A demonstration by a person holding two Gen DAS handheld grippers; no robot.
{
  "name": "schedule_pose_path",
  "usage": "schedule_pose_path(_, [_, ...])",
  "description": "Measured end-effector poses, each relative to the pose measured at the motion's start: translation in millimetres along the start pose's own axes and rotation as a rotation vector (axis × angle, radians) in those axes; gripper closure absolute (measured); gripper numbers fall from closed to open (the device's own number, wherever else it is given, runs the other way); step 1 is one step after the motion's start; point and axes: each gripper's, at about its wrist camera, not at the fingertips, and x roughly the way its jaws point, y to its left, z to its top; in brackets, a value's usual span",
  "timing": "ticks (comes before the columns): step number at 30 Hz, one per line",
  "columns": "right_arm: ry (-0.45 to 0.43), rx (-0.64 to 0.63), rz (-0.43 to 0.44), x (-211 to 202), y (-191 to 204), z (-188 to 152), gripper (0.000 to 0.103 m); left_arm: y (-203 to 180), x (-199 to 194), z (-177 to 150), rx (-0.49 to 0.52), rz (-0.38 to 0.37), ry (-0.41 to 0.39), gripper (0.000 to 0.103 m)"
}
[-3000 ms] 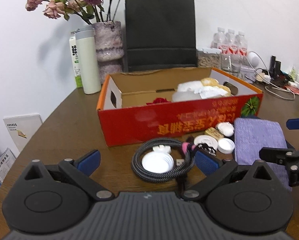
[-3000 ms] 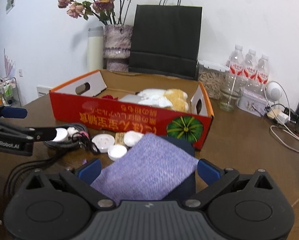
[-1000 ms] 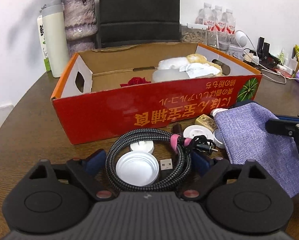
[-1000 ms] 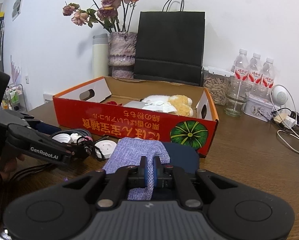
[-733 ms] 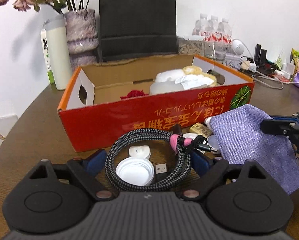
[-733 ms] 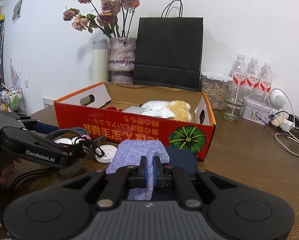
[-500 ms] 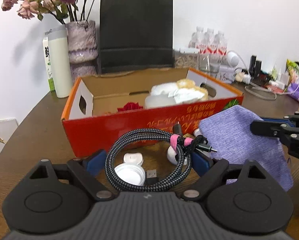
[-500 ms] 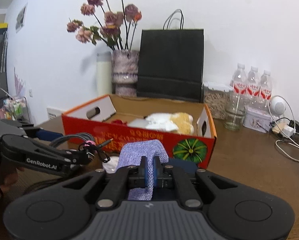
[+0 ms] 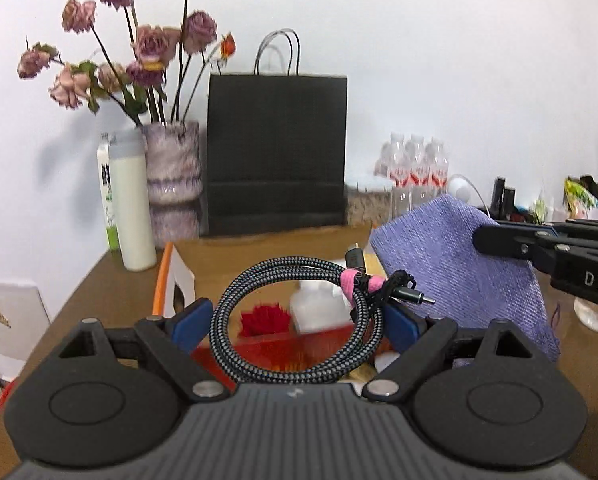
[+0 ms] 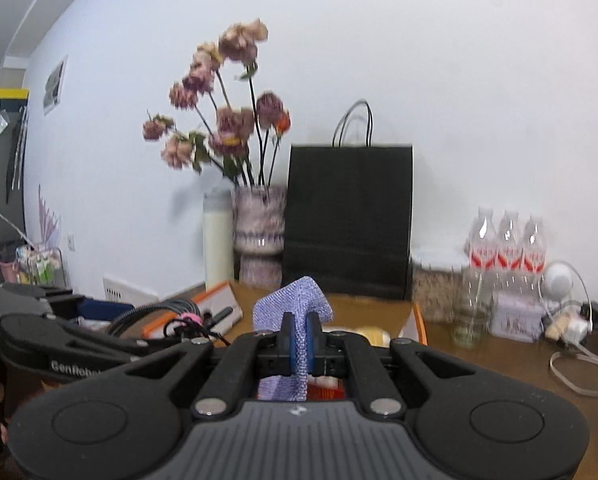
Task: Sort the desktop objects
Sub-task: 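Carry cable and purple cloth into the cardboard box and open both tools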
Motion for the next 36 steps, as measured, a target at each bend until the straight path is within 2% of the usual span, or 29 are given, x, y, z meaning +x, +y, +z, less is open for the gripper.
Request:
schedule_pose_path(6, [-0.059,0.015,0.010,24.4,-1.5,29.2,0.099,5.6,15.7,20.8,-0.010,0.017,-0.034,0.013])
schedule_pose_path(12, [-0.054,0.043,0.017,65.1,-7.4,41.9,0.099,19.0,41.8,34.4,-0.051,0.036,-0.041,0.013])
schedule_pose_path(18, [0.005,0.097,0.019,118.0,-18.5,28.8,0.099,28.9,79.0,36.4,-0.072,0.053,-0.017,0.013])
schedule_pose_path(25, [0.109,0.129,-0.003,167.0,-40.9,4.7,0.099,34.1,126.8,28.0,-0.054,0.061,0.055,0.013])
schedule_pose_path(36, [0.233,0.096,-0.060,196.4,-56.7,-20.6,0.098,40.4,164.5,16.6,-0.032,0.074,0.155,0.012])
